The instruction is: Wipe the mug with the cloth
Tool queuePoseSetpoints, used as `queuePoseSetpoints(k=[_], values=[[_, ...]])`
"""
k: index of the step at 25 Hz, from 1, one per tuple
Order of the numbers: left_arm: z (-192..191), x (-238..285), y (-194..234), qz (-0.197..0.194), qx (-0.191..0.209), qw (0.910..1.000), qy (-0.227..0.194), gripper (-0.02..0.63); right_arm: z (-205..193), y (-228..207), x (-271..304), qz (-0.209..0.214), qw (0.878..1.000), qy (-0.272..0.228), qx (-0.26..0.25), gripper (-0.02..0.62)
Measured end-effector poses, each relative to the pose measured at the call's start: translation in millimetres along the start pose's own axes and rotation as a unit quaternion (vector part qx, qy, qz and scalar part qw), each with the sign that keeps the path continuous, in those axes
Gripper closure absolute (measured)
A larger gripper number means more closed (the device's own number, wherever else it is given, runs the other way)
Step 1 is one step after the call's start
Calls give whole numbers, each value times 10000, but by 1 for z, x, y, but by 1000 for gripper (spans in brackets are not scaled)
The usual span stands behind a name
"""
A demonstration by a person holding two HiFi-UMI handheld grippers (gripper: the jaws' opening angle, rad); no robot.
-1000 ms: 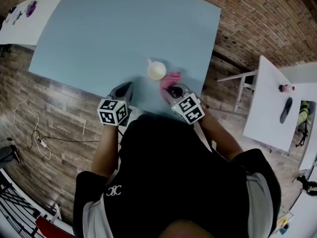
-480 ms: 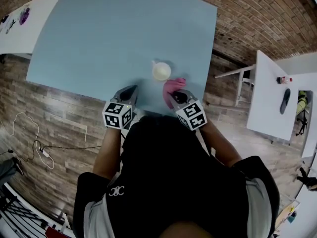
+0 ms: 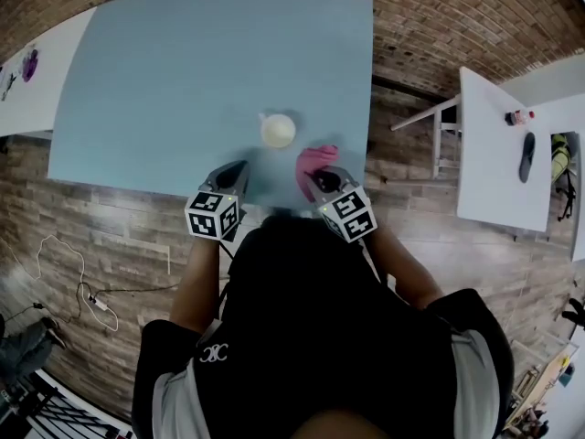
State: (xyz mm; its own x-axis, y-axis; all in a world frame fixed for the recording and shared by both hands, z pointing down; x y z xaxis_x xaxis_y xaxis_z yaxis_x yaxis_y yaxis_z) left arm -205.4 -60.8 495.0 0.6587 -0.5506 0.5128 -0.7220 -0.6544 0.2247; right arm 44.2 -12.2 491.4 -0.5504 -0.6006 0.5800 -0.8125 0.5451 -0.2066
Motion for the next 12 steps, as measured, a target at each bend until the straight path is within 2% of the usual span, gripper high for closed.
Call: queuePoseSetpoints(k=[7, 12], values=[[7, 8, -27, 39, 354, 9987, 354, 603, -16, -11, -4, 250, 9993, -126, 252, 555], [4, 7, -25, 13, 513, 9973, 521, 603, -19, -14, 3, 160, 9992, -167, 341, 555]])
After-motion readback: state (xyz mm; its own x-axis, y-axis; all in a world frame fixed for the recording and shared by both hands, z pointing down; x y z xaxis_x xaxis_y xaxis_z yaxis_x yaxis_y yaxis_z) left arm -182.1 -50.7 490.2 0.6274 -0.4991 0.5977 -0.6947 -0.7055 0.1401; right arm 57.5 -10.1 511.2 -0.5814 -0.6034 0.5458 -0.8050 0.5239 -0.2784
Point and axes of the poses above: the fingertips, and each gripper's own axes: x forward along the fingers, y to its left, z out of its top, the point moved 10 cm from there along -x, backward along the fingers, and after that the axes turned 6 degrees about x, right-handed, at the moved point
